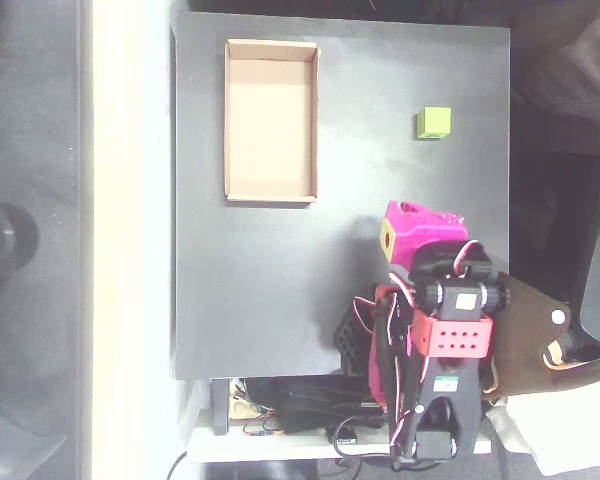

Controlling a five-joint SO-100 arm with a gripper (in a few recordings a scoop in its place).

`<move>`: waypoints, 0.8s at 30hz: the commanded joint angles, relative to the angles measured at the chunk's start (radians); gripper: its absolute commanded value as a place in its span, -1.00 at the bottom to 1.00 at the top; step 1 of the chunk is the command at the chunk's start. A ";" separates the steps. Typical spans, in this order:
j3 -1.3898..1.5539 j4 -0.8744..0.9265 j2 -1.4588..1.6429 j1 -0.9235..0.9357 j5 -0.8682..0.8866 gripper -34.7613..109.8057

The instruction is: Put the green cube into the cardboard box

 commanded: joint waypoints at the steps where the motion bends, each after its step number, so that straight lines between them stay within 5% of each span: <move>1: -0.167 0.014 -0.103 0.003 0.117 -0.47; 24: -1.019 0.000 -0.802 0.038 0.110 -0.47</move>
